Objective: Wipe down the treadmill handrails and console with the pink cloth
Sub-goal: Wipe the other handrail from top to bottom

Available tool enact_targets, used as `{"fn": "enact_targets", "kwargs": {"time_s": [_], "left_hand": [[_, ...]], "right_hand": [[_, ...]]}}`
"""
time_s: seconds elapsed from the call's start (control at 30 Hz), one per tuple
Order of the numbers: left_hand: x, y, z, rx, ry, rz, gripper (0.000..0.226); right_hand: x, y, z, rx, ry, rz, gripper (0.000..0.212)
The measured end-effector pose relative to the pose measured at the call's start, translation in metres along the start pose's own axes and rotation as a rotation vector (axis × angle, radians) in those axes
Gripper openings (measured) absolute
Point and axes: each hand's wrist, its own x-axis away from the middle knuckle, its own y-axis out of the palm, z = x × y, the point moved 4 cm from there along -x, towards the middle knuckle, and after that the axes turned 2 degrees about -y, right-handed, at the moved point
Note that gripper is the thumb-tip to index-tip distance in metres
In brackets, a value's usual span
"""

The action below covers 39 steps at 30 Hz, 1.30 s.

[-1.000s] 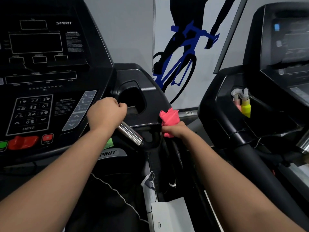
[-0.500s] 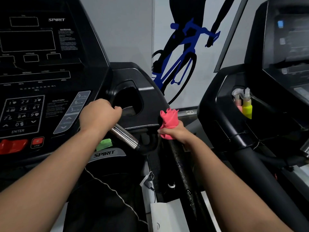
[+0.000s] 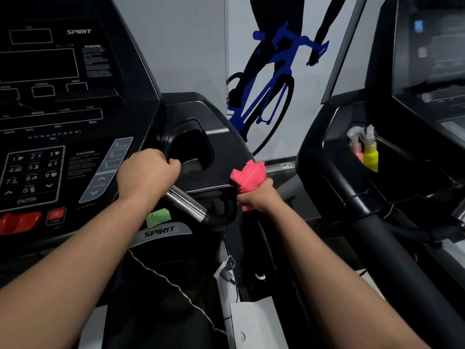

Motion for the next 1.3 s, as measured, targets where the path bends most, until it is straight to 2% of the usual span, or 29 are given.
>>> {"fn": "enact_targets", "kwargs": {"time_s": [0.07, 0.13, 0.2, 0.27, 0.33, 0.4, 0.43, 0.53, 0.6, 0.67, 0.73, 0.8, 0.83, 0.93, 1.0, 1.03, 1.1, 1.17, 1.23, 1.3], "left_hand": [[0.001, 0.000, -0.001, 0.004, -0.001, 0.021, 0.036], [-0.001, 0.001, -0.002, 0.012, -0.002, 0.039, 0.035], [-0.001, 0.001, -0.002, 0.008, 0.006, 0.048, 0.035], [-0.001, 0.001, 0.000, 0.009, 0.010, 0.050, 0.035], [-0.001, 0.000, 0.000, 0.018, 0.008, 0.051, 0.035], [-0.002, 0.000, 0.000, 0.025, 0.004, 0.061, 0.035], [-0.002, 0.000, 0.000, 0.024, 0.003, 0.066, 0.035], [-0.002, 0.001, -0.001, 0.022, 0.006, 0.070, 0.035], [-0.001, 0.002, -0.001, 0.012, 0.011, 0.065, 0.035], [-0.001, 0.001, 0.000, 0.009, 0.012, 0.068, 0.035], [-0.001, 0.000, 0.000, 0.014, 0.012, 0.070, 0.034], [0.000, 0.000, 0.000, 0.022, 0.016, 0.067, 0.034], [0.000, 0.000, -0.001, 0.028, 0.017, 0.064, 0.034], [0.000, 0.001, -0.002, 0.058, 0.011, 0.058, 0.035], [0.000, 0.001, -0.003, 0.079, 0.006, 0.056, 0.035], [0.000, 0.001, -0.003, 0.085, 0.004, 0.053, 0.035], [0.000, 0.001, -0.003, 0.087, 0.004, 0.049, 0.034], [0.000, 0.001, -0.002, 0.082, 0.010, 0.056, 0.035], [0.000, 0.000, -0.002, 0.079, 0.012, 0.065, 0.035], [0.000, 0.000, -0.003, 0.083, 0.012, 0.065, 0.035]], "right_hand": [[-0.005, -0.007, 0.000, -0.130, -0.045, -0.114, 0.077], [-0.001, -0.012, 0.007, -0.264, -0.056, -0.269, 0.057], [0.004, -0.013, 0.024, -0.408, 0.079, -0.396, 0.046], [0.007, -0.014, 0.033, -0.393, 0.204, -0.460, 0.046], [0.008, -0.019, 0.027, -0.308, 0.204, -0.512, 0.036], [0.007, -0.024, 0.017, -0.200, 0.155, -0.467, 0.034], [0.007, -0.023, 0.011, -0.144, 0.104, -0.419, 0.040], [0.008, -0.016, 0.006, -0.090, 0.056, -0.230, 0.080], [0.014, -0.010, 0.000, -0.052, 0.050, -0.098, 0.084], [0.022, -0.002, -0.004, 0.206, 0.046, 0.040, 0.091], [0.042, 0.009, -0.018, 0.640, 0.037, 0.210, 0.086], [0.053, 0.029, -0.027, 0.962, -0.032, 0.288, 0.063], [0.056, 0.040, -0.027, 1.058, -0.062, 0.280, 0.062], [0.055, 0.044, -0.024, 1.132, -0.068, 0.258, 0.064], [0.045, 0.031, -0.026, 1.056, -0.096, 0.220, 0.075], [0.035, 0.022, -0.022, 0.937, -0.108, 0.179, 0.086], [0.020, 0.003, -0.013, 0.467, -0.115, 0.070, 0.107], [0.010, -0.005, -0.002, 0.017, -0.130, -0.043, 0.112], [0.002, -0.008, 0.003, -0.234, -0.172, -0.134, 0.105], [0.002, -0.010, 0.009, -0.357, -0.153, -0.205, 0.080]]}}
